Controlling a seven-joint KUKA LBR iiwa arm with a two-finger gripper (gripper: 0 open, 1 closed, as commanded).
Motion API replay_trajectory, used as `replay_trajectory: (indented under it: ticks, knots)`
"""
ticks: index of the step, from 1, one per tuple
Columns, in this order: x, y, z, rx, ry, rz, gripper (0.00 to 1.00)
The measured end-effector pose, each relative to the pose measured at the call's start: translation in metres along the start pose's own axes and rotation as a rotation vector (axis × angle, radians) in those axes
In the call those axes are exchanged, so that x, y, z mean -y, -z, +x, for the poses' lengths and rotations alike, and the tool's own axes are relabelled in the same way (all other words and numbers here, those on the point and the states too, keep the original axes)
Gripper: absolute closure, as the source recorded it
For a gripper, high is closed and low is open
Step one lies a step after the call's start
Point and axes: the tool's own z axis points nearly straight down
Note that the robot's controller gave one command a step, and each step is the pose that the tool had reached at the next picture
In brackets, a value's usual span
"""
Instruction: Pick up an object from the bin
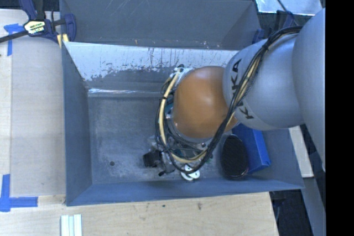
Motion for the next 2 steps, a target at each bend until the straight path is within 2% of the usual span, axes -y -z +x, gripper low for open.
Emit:
replay_trajectory:
  ticks: [2]
  knots:
    - [0.0005, 0.0166, -0.0007, 0.001, -0.001, 0.001, 1.0]
